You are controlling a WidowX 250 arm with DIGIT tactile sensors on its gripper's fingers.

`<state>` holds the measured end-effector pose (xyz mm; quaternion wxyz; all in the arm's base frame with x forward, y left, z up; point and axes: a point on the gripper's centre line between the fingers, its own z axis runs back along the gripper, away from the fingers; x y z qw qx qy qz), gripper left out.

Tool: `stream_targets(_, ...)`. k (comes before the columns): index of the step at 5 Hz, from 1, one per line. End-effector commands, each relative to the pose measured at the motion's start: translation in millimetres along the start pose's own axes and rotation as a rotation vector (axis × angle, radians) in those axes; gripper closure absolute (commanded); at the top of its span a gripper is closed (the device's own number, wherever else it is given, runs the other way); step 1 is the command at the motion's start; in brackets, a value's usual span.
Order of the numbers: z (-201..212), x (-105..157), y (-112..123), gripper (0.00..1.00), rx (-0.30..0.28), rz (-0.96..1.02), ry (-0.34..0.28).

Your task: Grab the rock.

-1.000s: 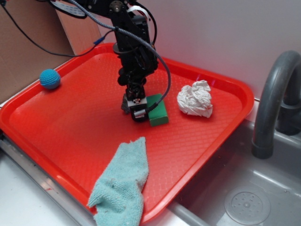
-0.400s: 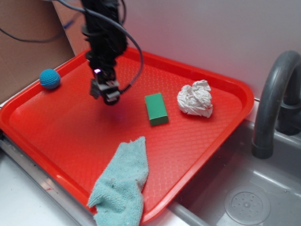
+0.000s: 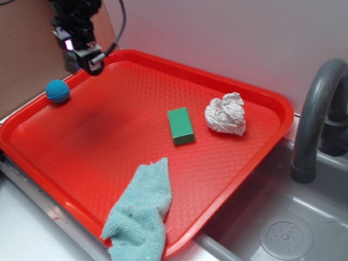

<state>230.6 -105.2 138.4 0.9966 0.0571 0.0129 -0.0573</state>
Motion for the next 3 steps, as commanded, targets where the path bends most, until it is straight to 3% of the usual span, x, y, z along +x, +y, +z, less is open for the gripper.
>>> stream_targets(1,63.6,-24.3,16.5,1.0,-0.038,0.145,-0.13)
stream_targets(2,65.0,-25.5,13.9,1.0,-0.076,0.105,-0.173)
stream_targets(3,56.9,-23.0,16.2,1.0,-0.063,0.133,-0.139)
